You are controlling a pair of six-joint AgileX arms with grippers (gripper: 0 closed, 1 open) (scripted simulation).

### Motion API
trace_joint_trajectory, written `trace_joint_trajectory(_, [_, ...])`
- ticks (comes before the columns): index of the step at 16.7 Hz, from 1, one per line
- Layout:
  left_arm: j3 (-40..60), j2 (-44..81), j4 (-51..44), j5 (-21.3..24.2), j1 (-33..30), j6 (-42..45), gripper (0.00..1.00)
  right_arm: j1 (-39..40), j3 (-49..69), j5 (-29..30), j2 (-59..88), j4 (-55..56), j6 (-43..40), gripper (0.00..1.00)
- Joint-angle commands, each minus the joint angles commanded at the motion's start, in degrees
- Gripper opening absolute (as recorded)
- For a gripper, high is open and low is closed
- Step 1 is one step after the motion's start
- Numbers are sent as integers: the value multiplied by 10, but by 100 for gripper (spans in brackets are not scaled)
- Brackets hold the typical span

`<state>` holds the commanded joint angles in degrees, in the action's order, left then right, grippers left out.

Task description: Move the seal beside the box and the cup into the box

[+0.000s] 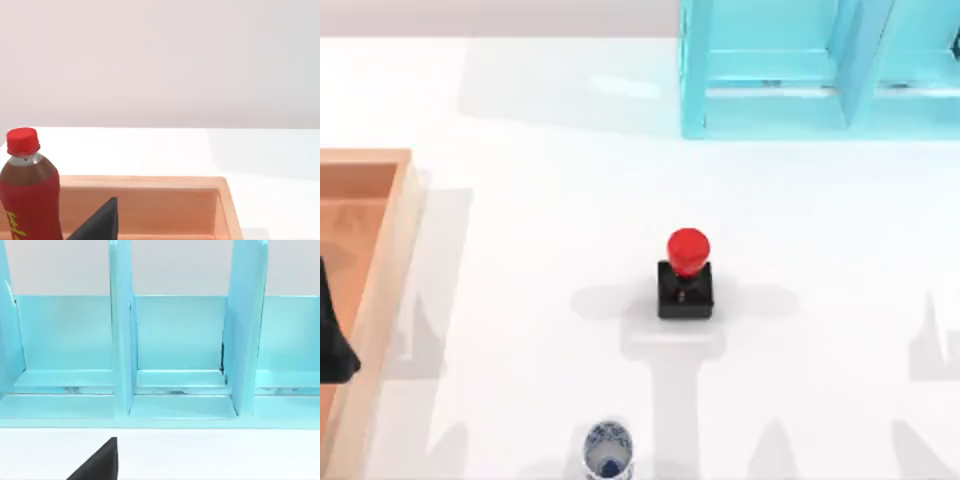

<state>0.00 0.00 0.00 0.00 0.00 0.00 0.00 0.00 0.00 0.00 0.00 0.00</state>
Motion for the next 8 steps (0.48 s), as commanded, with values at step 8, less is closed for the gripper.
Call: trace_joint_trajectory(8, [109,103,-70,0,-34,-33,100,0,0,0,0,0,0,100])
